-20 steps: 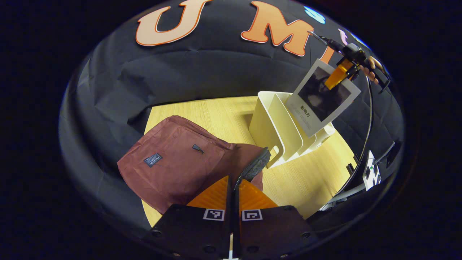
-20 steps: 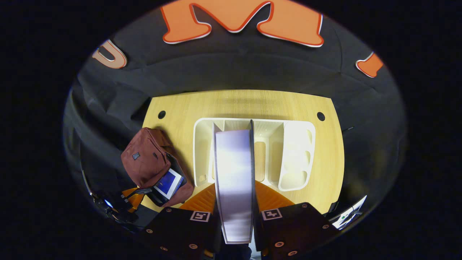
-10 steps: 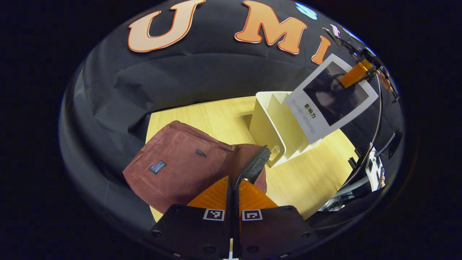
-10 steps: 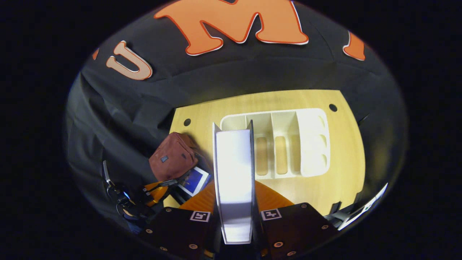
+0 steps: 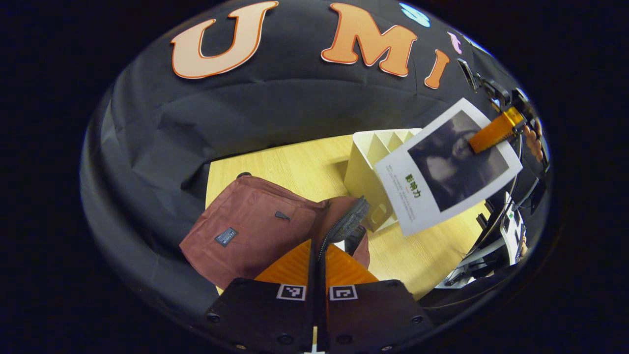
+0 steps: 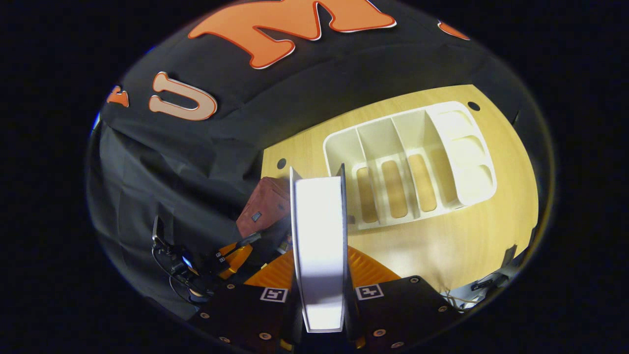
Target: Open the schoolbag, grab two books from the bookshelf and put them into the schoolbag.
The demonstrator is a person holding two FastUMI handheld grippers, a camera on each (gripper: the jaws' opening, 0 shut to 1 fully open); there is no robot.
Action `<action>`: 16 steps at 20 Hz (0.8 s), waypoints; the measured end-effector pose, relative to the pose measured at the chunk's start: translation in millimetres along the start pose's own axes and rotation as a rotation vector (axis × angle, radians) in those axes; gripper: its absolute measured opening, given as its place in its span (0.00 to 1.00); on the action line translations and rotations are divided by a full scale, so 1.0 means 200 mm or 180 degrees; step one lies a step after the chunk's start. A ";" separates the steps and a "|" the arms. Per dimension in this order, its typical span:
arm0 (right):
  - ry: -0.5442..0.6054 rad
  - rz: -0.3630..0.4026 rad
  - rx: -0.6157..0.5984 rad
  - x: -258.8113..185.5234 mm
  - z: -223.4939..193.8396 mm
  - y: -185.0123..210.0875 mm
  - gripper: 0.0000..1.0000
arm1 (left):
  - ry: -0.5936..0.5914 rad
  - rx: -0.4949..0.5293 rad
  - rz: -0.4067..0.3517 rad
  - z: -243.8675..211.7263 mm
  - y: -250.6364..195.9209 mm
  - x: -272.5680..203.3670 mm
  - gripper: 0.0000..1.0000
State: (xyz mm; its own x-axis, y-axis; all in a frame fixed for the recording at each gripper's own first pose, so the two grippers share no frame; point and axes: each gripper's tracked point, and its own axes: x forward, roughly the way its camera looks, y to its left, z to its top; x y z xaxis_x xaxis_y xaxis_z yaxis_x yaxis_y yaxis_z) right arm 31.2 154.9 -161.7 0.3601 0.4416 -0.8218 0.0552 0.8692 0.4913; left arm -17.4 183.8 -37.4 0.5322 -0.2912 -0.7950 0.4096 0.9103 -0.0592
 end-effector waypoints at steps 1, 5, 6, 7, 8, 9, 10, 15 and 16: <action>0.0008 0.0073 0.0022 0.02 -0.04 0.04 0.35 | -0.0005 0.0024 0.0011 0.01 0.01 -0.01 0.04; 0.0109 0.0306 0.0165 0.19 -0.22 0.13 0.35 | -0.0010 0.0110 0.0038 0.06 0.03 -0.03 0.03; 0.0135 0.0329 0.0219 0.23 -0.26 0.15 0.35 | -0.0007 0.0111 0.0038 0.07 0.03 -0.03 0.04; 0.0157 0.0329 0.0283 0.28 -0.29 0.16 0.35 | -0.0012 0.0119 0.0026 0.08 0.02 -0.03 0.04; 0.0171 0.0331 0.0325 0.34 -0.33 0.17 0.35 | -0.0014 0.0132 0.0027 0.09 0.02 -0.04 0.03; 0.0175 0.0361 0.0400 0.40 -0.36 0.18 0.35 | -0.0015 0.0146 0.0027 0.08 0.02 -0.05 0.04; 0.0167 0.0433 0.0502 0.44 -0.36 0.20 0.36 | -0.0019 0.0158 0.0016 0.08 0.02 -0.05 0.04; 0.0219 0.0504 0.0655 0.67 -0.44 0.24 0.35 | -0.0034 0.0165 0.0004 0.08 0.01 -0.07 0.03; 0.0215 0.0525 0.0678 0.72 -0.45 0.27 0.35 | -0.0037 0.0175 -0.0002 0.08 0.01 -0.07 0.03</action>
State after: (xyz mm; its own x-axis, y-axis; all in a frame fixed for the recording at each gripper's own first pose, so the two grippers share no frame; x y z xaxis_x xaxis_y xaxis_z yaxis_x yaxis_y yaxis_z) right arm 2.2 286.3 -279.9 0.3179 0.5934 -0.7395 0.1981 0.7212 0.6638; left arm -12.4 185.2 -15.8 0.5403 -0.2954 -0.7879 0.4499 0.8927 -0.0262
